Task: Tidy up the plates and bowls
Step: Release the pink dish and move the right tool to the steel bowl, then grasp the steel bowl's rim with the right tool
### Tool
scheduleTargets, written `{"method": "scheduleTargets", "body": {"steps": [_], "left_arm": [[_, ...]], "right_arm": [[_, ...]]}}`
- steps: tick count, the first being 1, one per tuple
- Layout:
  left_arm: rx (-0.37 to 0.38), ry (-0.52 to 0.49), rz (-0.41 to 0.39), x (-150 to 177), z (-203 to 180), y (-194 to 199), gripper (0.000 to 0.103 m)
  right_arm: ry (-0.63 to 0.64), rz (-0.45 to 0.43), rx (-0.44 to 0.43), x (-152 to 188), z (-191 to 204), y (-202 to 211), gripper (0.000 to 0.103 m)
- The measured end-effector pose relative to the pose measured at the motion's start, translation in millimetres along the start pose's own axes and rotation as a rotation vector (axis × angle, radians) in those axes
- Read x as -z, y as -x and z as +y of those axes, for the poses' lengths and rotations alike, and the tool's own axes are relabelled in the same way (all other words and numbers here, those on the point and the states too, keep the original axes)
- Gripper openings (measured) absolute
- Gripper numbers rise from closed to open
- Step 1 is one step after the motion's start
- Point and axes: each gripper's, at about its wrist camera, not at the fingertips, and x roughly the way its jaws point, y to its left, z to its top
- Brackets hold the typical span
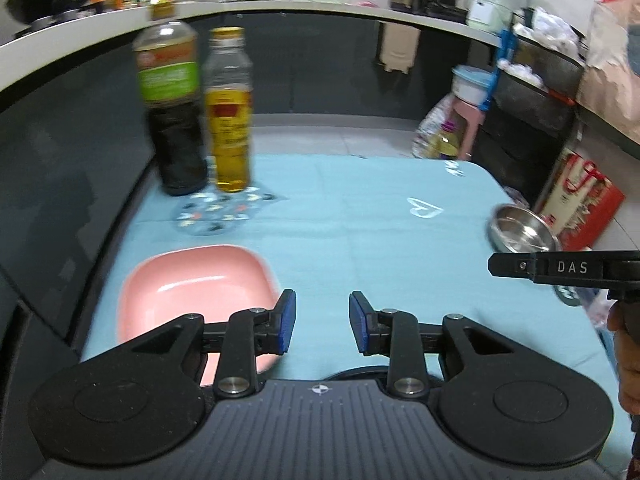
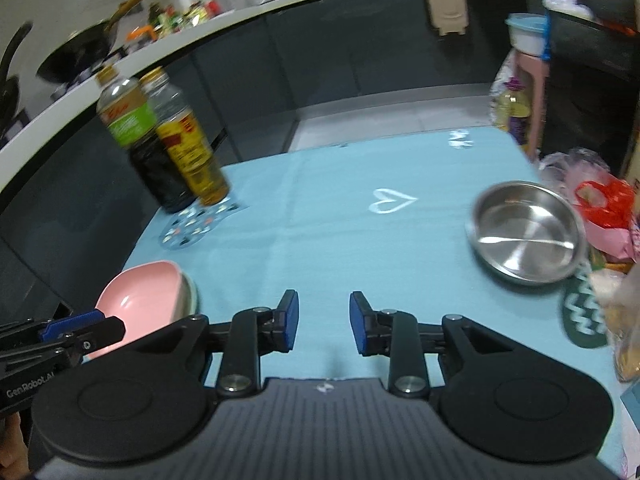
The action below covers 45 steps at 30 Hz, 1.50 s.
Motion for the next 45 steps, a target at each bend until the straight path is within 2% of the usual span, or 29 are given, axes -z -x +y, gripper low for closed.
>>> {"method": "scheduleTargets", "body": {"steps": [9, 17, 26, 29, 40, 42, 43, 44, 45], "left_arm": [[0.139, -0.085, 0.028, -22.7, -86.3, -39.9, 0.028], [0.196, -0.13, 0.081, -39.6, -149.8, -95.0, 0.028], [0.176, -0.061, 0.073, -60.4, -173.8, -147.5, 0.028], [0.151, -0.075, 0.096, -61.3, -180.6, -161.8, 0.028], [0.143, -0.043, 0.166, -61.8, -182.5, -197.1, 0.031], [0.143, -0.039, 0.175, -61.5, -182.7, -200.0, 0.03], [0.151, -0.038, 0.18, -61.3, -183.2, -201.3, 0.028], [0.165, -0.04, 0.184, -60.6, -183.5, -202.1, 0.022], [0.187, -0.046, 0.188, -59.9, -184.4, -202.3, 0.017]], "right_arm": [[-0.166, -0.076, 0.068, 0.6, -73.3, 18.6, 0.025], [-0.32, -0.102, 0.128, -2.7, -126.8, 19.5, 0.026], [-0.382, -0.075, 0.202, -12.6, -151.8, 3.1, 0.027], [-0.392, -0.053, 0.212, -15.8, -157.9, -4.9, 0.027], [-0.395, -0.039, 0.245, -24.0, -164.0, -22.5, 0.027], [-0.395, -0.034, 0.25, -25.9, -167.3, -27.3, 0.024], [-0.392, -0.029, 0.252, -25.7, -168.0, -28.9, 0.018], [-0.388, -0.02, 0.254, -26.1, -168.4, -31.5, 0.009], [-0.384, -0.012, 0.253, -26.1, -168.7, -33.6, 0.007]]}}
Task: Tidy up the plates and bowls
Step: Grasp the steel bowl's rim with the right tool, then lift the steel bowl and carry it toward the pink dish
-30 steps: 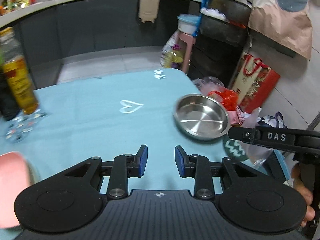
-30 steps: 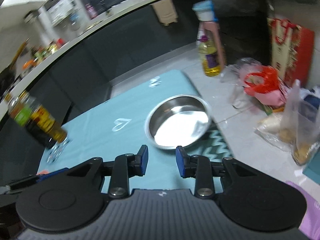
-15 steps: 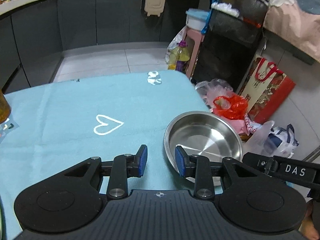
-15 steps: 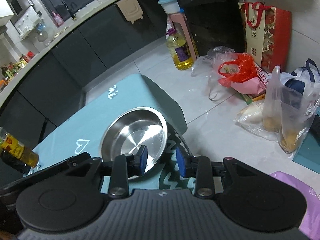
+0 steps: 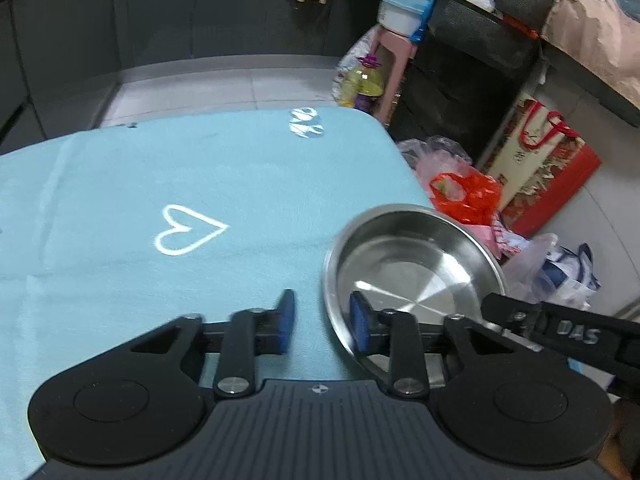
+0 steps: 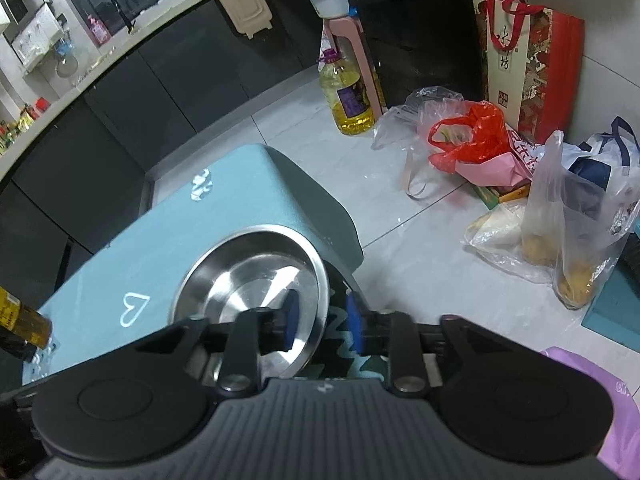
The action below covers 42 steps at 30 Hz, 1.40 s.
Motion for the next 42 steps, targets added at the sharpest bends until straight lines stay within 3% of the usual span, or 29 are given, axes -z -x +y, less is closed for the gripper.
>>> {"method": "scheduleTargets", "body": {"steps": [1, 6, 18, 28, 42], "left_arm": [[0.018, -0.009, 0.003, 0.4, -1.5, 0.2, 0.013], [0.009, -0.049, -0.02, 4.7, -8.1, 18.7, 0.014], [-0.006, -0.042, -0.073, 17.2, 11.3, 80.8, 0.016], [-0.052, -0.002, -0.133, 46.4, 58.4, 144.8, 0.017], [-0.159, 0.096, -0.241, 91.7, 160.4, 233.1, 0.017]], "right_arm": [[0.004, 0.002, -0.005, 0.6, 1.2, -0.7, 0.006], [0.033, -0.026, 0.003, 4.4, 6.3, 13.4, 0.005], [0.076, -0.076, -0.085, 17.6, 34.1, 51.9, 0.005], [0.194, -0.088, -0.166, 46.1, 83.8, 81.0, 0.006], [0.39, -0.031, -0.275, 93.5, 181.9, 85.3, 0.007]]}}
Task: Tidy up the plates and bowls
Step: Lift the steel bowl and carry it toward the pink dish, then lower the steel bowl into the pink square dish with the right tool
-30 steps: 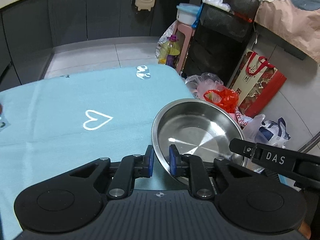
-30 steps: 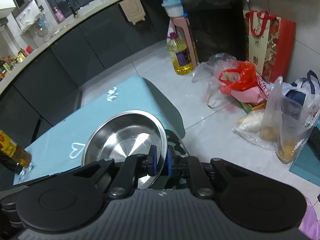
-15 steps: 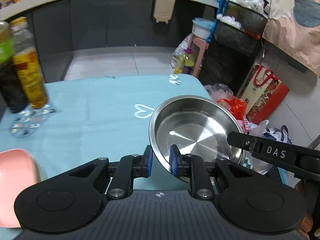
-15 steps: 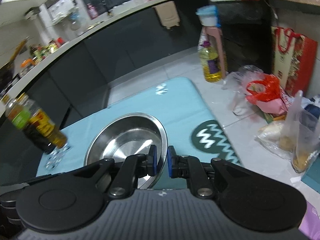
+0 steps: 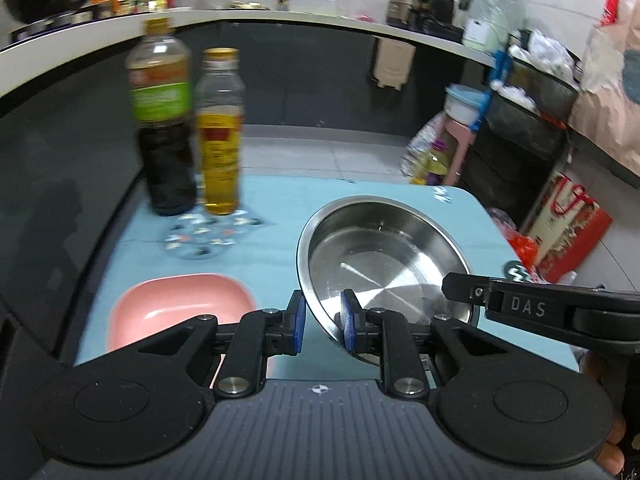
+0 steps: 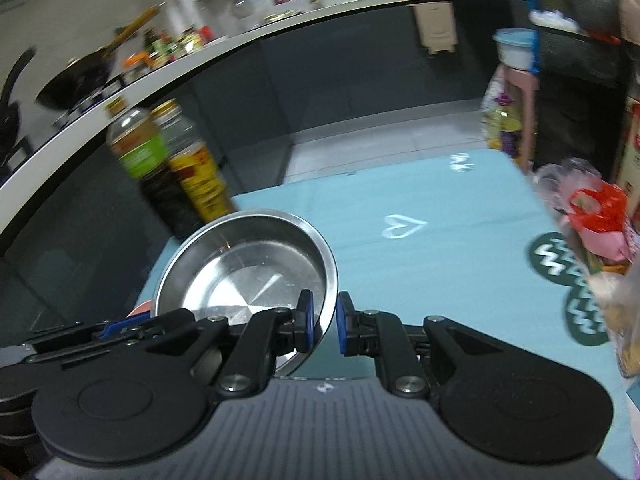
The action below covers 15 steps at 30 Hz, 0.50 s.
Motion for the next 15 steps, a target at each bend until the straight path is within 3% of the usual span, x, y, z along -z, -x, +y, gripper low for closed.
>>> {"method": "scheduleTargets", "body": {"steps": [15], "left_arm": [[-0.107, 0.133, 0.033, 23.6, 93.9, 7.9, 0.018]], "right_arm": [[0.184, 0.099, -0.076, 16.9, 90.8, -39.4, 0.008]]}}
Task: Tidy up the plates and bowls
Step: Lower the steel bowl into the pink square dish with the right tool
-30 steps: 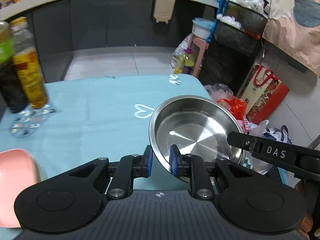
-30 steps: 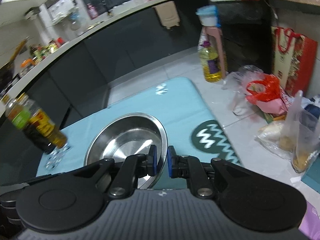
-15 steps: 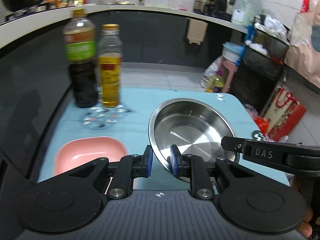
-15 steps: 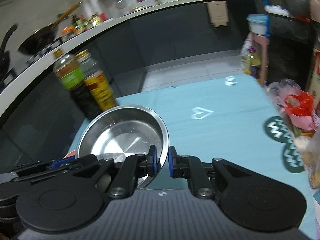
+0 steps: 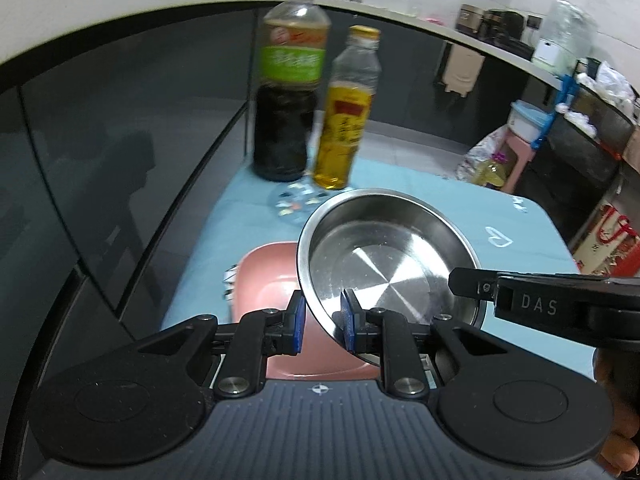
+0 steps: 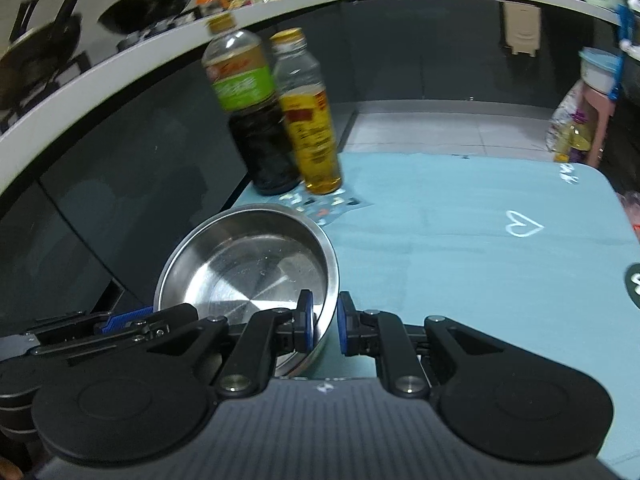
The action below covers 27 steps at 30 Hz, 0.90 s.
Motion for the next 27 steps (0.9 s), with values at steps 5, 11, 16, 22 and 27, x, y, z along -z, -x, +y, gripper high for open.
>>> {"method": "scheduleTargets", "body": {"steps": [5, 11, 16, 22, 27], "left_arm": [[-0.021, 0.017, 0.021, 4.3, 15.3, -9.9, 0.018], [-0.04, 0.026, 0.066, 9.4, 27.7, -25.3, 0.018], [-0.094, 0.031, 0.079, 9.3, 35.6, -29.9, 0.018], [-0.089, 0.058, 0.043, 5.1, 46.8, -21.2, 0.02], [-0.095, 0.06, 0.051, 5.3, 47.2, -22.9, 0.021]], "right_arm": [[0.03, 0.053, 0.002, 0.4, 13.5, -21.4, 0.008], [0.057, 0.1, 0.012, 1.9, 21.2, -41.6, 0.008], [0.083, 0.097, 0.041, 3.6, 21.1, -48.9, 0.008], [0.056, 0.081, 0.058, 2.7, 12.6, -44.2, 0.008], [0.024, 0.091, 0.05, 3.1, 6.9, -43.6, 0.014]]}}
